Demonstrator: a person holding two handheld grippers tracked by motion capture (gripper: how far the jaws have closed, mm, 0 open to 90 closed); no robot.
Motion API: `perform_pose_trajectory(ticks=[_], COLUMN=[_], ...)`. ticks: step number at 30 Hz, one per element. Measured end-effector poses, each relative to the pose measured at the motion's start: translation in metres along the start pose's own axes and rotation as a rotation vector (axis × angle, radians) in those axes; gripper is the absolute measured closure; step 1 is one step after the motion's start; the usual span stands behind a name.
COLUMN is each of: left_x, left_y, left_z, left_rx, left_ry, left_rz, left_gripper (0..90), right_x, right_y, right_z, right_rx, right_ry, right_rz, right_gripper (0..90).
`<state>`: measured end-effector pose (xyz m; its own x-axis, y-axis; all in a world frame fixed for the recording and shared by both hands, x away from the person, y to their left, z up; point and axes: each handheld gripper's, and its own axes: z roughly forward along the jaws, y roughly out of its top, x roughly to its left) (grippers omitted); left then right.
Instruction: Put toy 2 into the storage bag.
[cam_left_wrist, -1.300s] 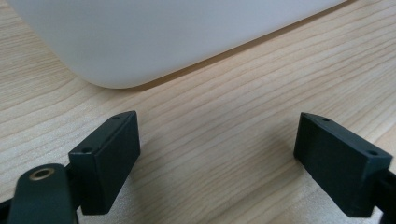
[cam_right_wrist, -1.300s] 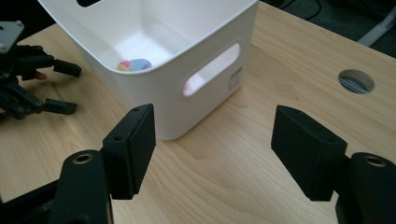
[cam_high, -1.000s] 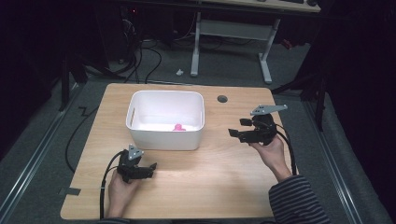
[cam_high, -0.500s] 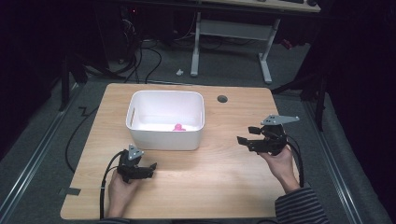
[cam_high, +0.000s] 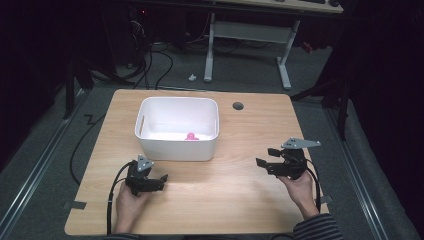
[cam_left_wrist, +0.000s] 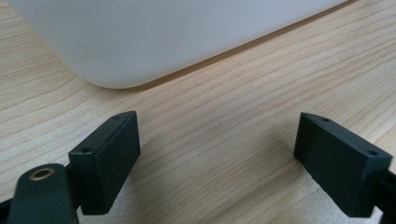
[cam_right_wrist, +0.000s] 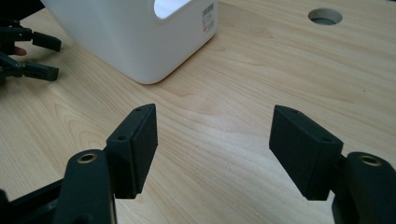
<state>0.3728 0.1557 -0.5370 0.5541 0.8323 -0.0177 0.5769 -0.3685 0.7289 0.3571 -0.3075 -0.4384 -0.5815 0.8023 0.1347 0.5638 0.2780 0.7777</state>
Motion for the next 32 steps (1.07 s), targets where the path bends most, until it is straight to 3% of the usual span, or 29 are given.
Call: perform_pose_trajectory(ticks=[6, 11, 18, 22, 25, 27, 29, 32], left_x=[0.0, 0.0, 0.0, 0.0, 0.0, 0.0, 0.0, 0.0], left_y=[0.0, 0.0, 0.0, 0.0, 0.0, 0.0, 0.0, 0.0], left_z=[0.0, 0.0, 0.0, 0.0, 0.0, 0.0, 0.0, 0.0], left_rx=[0.0, 0.0, 0.0, 0.0, 0.0, 0.0, 0.0, 0.0], left_ry=[0.0, 0.0, 0.0, 0.0, 0.0, 0.0, 0.0, 0.0], left_rz=[0.0, 0.0, 0.0, 0.0, 0.0, 0.0, 0.0, 0.0], left_gripper=[14.5, 14.5, 14.6, 14.6, 14.5, 14.6, 14.6, 14.6], right_x=[-0.007, -0.014, -0.022, -0.025, -0.022, -0.017, -0.015, -0.017], right_y=[-0.022, -0.039, -0.059, -0.065, -0.068, -0.069, -0.069, -0.069], right_z=[0.014, 0.031, 0.05, 0.055, 0.056, 0.059, 0.059, 0.059], right_rx=[0.022, 0.054, 0.091, 0.098, 0.075, 0.083, 0.083, 0.089], right_ry=[-0.002, -0.034, -0.143, -0.188, -0.226, -0.272, -0.279, -0.27], right_rz=[0.053, 0.083, 0.103, 0.102, 0.07, 0.024, 0.012, 0.035], right_gripper=[32.8, 32.8, 32.6, 32.1, 32.1, 31.2, 30.8, 27.6])
